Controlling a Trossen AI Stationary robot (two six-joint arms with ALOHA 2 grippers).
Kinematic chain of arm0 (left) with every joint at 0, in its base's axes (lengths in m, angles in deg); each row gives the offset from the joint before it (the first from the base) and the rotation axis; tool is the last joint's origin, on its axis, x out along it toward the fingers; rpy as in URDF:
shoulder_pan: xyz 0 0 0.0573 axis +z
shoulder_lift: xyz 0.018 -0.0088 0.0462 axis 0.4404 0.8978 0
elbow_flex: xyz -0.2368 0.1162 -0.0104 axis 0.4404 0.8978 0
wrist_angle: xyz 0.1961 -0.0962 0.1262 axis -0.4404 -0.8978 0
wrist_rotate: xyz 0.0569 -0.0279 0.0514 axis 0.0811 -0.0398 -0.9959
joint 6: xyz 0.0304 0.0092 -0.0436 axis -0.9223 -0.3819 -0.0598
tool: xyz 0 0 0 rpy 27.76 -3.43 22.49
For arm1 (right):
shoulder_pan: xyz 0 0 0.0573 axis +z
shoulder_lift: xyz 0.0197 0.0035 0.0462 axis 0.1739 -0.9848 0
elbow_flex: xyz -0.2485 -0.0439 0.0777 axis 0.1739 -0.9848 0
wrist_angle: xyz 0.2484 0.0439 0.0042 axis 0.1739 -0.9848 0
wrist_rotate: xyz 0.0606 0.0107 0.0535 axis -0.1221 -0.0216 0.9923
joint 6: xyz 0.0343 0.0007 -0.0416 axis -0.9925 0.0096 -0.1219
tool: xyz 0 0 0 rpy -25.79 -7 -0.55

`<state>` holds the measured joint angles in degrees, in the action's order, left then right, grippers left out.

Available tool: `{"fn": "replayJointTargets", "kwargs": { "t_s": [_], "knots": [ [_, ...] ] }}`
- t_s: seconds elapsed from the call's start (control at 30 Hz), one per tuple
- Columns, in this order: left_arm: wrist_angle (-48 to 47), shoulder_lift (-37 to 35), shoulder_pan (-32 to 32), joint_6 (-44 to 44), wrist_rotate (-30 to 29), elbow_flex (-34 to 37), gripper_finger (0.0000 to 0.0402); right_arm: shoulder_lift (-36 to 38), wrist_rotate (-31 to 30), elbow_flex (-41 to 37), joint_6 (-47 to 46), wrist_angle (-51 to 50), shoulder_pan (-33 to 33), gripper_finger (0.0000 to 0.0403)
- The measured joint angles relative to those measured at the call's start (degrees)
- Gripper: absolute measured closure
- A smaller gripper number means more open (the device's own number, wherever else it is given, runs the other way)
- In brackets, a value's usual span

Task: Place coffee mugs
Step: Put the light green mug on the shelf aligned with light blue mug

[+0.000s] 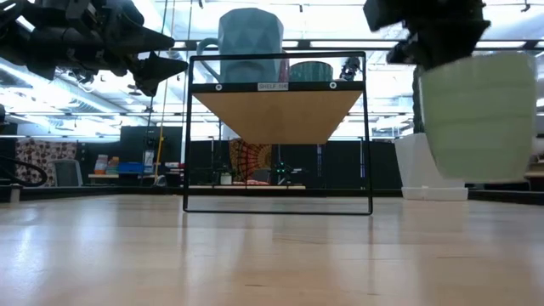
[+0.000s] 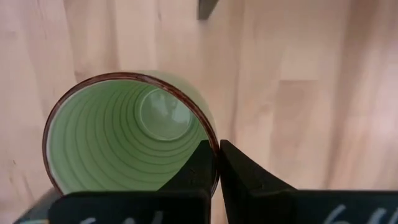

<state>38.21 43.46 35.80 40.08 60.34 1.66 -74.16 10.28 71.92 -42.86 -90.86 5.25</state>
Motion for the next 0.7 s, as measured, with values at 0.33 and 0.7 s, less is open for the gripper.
{"fn": "replayJointTargets", "kwargs": {
  "t_s": [0.33,0.7],
  "knots": [
    [0.03,0.02,0.02,-0.08,0.00,-0.02,0.0139,0.13,-5.81,13.44,7.89,-17.55,-6.26,0.0385],
    [0.04,0.01,0.01,-0.10,-0.02,0.00,0.0139,0.49,-8.02,25.69,22.38,-19.07,-18.89,0.0384]
  ]
}}
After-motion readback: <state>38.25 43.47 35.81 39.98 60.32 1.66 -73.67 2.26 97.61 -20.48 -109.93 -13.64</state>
